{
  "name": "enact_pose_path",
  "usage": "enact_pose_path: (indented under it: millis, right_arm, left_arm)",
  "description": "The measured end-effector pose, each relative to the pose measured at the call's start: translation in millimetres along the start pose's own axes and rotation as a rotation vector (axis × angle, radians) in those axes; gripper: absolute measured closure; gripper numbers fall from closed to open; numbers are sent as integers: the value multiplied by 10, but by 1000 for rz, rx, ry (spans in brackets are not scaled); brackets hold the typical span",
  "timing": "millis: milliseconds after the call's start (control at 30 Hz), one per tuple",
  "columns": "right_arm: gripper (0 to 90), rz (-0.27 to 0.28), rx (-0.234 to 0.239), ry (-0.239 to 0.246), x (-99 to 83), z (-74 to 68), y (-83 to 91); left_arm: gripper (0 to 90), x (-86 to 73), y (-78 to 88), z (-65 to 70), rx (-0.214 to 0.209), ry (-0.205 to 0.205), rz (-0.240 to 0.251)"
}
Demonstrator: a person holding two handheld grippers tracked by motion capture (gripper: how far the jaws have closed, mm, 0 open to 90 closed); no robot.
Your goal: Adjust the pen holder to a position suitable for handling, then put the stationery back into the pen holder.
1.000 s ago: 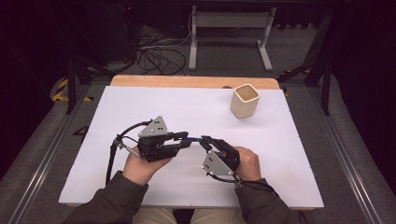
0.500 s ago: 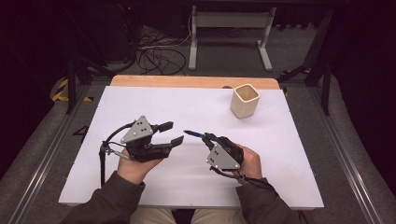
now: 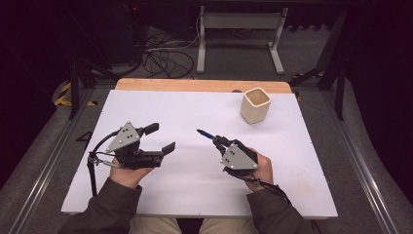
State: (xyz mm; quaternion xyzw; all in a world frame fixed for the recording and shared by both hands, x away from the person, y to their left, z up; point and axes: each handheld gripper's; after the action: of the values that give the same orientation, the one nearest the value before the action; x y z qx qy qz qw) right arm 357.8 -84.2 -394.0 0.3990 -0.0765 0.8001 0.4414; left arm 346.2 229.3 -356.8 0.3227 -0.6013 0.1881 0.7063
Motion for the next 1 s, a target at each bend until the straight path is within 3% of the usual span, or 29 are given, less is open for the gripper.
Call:
enact_pose_path:
  millis: [667, 1000]
  right_arm:
    - [796, 72, -6, -126, 6, 103, 79]
    - [797, 136, 8, -275, -17, 213, 88]
  left_arm:
    - [106, 33, 124, -3, 45, -18, 41]
    - [84, -5, 177, -43, 50, -15, 46]
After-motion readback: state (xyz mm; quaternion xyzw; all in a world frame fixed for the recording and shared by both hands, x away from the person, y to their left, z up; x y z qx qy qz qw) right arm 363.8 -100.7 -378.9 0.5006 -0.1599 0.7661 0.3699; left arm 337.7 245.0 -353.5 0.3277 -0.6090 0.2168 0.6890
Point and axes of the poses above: each handheld gripper's, and its own axes: y roughly backward along the jaws, x roughly out of its top, z roughly to its right, and after that the axes turned 5 degrees about y, right-handed
